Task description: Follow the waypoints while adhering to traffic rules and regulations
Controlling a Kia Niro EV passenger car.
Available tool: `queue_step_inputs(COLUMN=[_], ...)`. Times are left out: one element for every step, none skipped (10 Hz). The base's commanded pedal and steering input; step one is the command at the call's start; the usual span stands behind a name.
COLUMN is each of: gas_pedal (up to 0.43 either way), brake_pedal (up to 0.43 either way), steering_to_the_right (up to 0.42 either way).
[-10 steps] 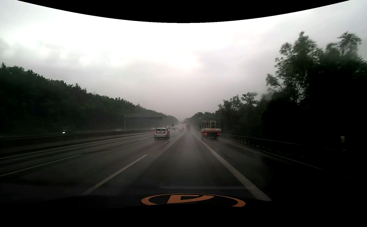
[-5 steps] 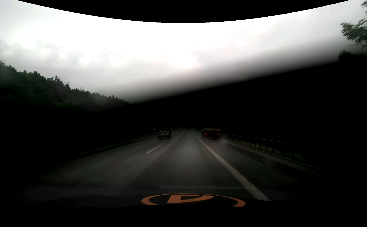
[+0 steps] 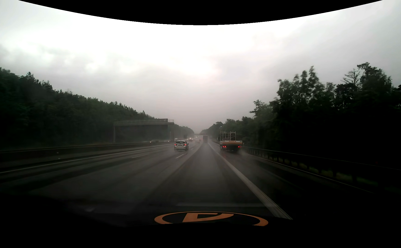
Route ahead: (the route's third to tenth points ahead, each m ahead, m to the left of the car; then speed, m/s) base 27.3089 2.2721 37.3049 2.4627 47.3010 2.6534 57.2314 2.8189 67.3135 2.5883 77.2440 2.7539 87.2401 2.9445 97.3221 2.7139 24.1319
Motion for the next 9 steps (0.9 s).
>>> queue_step_inputs(gas_pedal=[0.059,0.047,0.039,0.000,0.000,0.000,0.020,0.079,0.079], brake_pedal=[0.000,0.000,0.000,0.000,0.000,0.000,0.000,0.000,0.000], steering_to_the_right=[-0.001,-0.001,-0.001,-0.001,-0.001,-0.001,-0.001,-0.002,-0.002])
